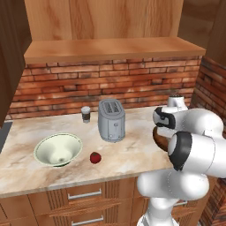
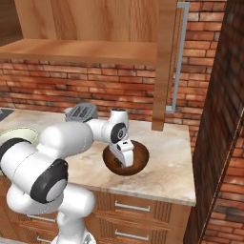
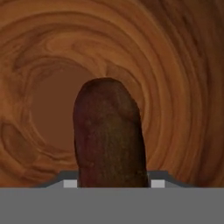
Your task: Pick both bowls and place them on the counter. Then place the tomato in one bowl and place the sweet potato in the other bowl.
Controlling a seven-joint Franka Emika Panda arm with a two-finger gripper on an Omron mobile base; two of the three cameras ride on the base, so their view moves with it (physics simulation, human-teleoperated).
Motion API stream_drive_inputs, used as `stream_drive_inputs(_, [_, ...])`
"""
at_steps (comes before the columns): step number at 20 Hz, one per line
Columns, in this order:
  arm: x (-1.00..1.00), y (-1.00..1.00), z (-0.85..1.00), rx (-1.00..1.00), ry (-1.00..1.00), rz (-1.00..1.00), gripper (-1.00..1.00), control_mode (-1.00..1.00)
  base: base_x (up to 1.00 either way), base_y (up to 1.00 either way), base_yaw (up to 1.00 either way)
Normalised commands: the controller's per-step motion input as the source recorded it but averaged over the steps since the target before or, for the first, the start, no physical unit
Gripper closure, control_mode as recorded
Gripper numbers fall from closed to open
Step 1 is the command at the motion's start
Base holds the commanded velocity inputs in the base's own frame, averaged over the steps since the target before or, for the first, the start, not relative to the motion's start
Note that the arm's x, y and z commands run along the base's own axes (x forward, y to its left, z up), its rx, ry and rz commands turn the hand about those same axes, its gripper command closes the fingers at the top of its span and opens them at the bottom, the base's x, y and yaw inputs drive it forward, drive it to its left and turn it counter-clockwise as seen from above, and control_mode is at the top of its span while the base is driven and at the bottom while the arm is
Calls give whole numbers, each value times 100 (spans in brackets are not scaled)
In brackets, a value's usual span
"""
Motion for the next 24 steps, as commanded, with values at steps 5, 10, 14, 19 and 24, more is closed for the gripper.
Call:
stream_drive_inputs(5, [-2,0,13,0,-3,1,-100,-100,0,0,0])
stream_drive_inputs(10, [-5,4,31,0,-5,4,-100,-100,0,0,0])
stream_drive_inputs(14, [-16,17,59,-4,-16,8,-100,-100,0,0,0])
stream_drive_inputs(19, [-34,28,54,-2,-9,12,-100,-100,0,0,0])
stream_drive_inputs(24, [-32,42,36,-1,-2,15,-100,-100,0,0,0])
